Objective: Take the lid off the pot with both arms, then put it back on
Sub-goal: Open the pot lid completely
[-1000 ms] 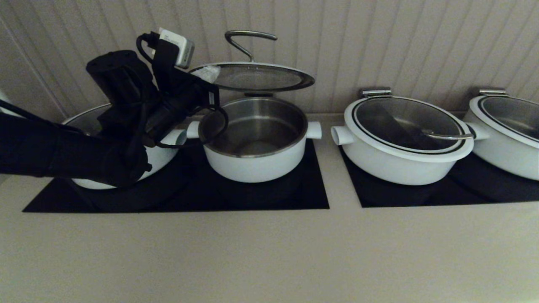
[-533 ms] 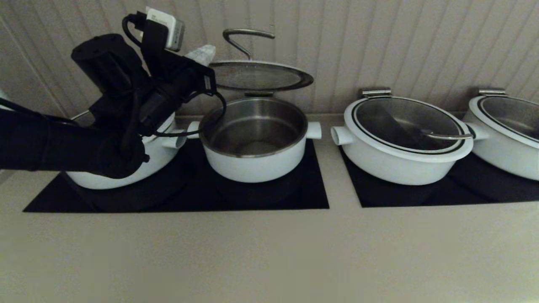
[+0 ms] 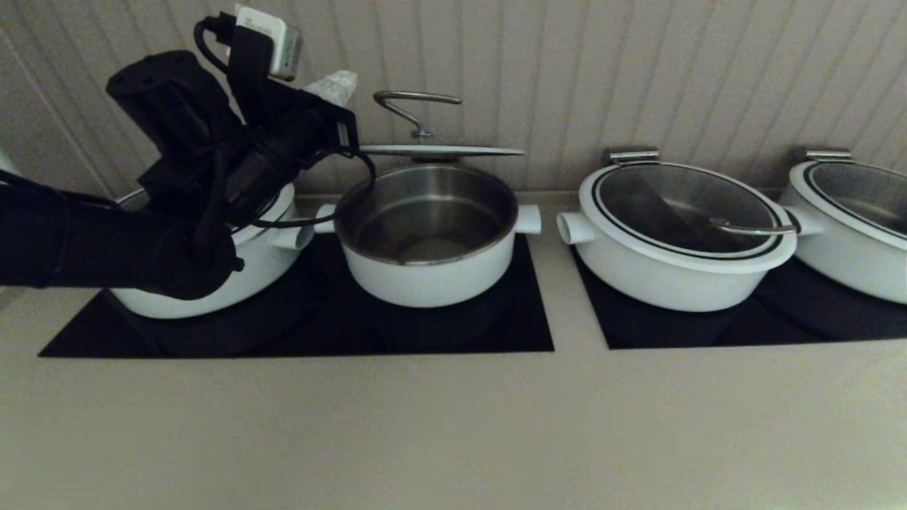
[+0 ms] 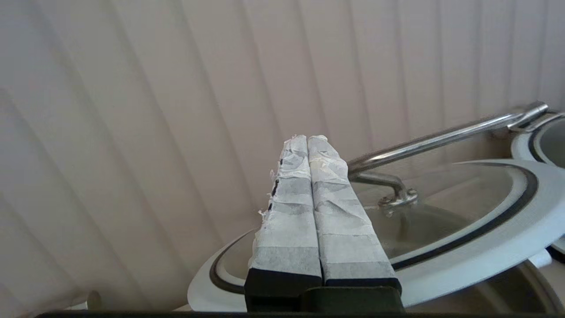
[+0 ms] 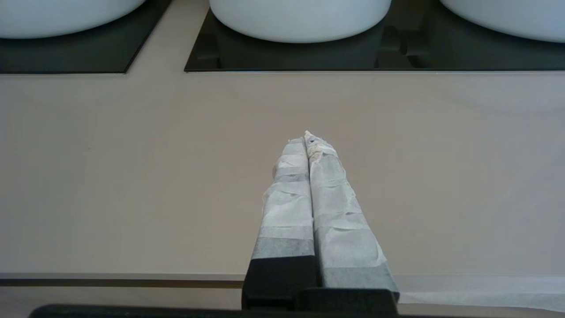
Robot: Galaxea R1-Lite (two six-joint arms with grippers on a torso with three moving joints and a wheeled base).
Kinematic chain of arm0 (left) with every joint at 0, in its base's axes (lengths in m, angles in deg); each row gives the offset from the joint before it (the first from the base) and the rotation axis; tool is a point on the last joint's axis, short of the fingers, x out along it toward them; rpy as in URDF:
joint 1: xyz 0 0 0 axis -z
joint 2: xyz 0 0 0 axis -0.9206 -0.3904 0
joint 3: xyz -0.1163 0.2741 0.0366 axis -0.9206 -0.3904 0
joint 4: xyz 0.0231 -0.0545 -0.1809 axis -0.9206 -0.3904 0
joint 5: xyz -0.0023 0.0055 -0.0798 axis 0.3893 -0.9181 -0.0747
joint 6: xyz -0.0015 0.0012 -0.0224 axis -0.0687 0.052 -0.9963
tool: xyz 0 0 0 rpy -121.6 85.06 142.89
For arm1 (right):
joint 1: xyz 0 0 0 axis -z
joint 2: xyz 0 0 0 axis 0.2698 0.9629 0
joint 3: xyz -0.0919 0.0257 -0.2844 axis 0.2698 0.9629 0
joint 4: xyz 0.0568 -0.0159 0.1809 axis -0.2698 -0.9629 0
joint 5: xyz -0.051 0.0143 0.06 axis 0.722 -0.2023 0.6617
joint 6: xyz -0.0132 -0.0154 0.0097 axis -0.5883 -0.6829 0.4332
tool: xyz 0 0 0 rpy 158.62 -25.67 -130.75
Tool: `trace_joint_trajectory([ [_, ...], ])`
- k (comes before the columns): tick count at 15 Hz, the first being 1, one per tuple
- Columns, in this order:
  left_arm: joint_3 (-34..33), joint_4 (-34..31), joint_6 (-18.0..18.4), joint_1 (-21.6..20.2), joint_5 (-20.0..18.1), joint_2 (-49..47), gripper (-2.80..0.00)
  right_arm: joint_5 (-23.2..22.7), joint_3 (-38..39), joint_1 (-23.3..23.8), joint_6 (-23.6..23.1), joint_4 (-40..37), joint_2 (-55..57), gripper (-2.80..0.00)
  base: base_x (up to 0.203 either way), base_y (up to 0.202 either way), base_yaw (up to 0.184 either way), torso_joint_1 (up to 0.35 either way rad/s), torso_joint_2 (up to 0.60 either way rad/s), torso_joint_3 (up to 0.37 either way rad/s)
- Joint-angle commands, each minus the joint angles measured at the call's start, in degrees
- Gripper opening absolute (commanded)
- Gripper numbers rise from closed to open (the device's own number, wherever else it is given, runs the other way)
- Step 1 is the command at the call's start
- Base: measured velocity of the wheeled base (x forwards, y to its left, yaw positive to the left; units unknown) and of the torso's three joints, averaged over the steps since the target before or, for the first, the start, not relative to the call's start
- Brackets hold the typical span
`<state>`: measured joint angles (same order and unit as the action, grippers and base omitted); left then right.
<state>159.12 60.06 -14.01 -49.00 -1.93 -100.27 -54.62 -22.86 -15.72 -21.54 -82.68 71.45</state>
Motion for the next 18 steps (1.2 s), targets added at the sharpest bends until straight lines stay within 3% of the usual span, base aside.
trace_joint_trajectory([
  [1,-2.70,-0.11,0.33,-0.76,0.00,1.42,-2.80,0.00,0.00,-0.01,-0.02,0.02,0.00,-2.80,0.000,0.000,0.000,0.000,0.00,0.000],
  [5,-12.48,-3.92,0.67,-1.10,-0.14,9.12,-2.80,0.00,0.00,-0.01,-0.02,0.02,0.00,-2.80,0.000,0.000,0.000,0.000,0.00,0.000],
  [11,-16.21,-13.03,0.75,-1.70,-0.22,19.67,-2.80,0.00,0.00,-0.01,-0.02,0.02,0.00,-2.80,0.000,0.000,0.000,0.000,0.00,0.000],
  [15,-27.78,-13.83,0.61,0.52,-0.31,23.60,-2.80,0.00,0.00,-0.01,-0.02,0.02,0.00,-2.80,0.000,0.000,0.000,0.000,0.00,0.000],
  [18,-30.79,-13.43,0.13,2.03,-0.26,21.08,-2.80,0.00,0.00,-0.01,-0.02,0.02,0.00,-2.80,0.000,0.000,0.000,0.000,0.00,0.000],
])
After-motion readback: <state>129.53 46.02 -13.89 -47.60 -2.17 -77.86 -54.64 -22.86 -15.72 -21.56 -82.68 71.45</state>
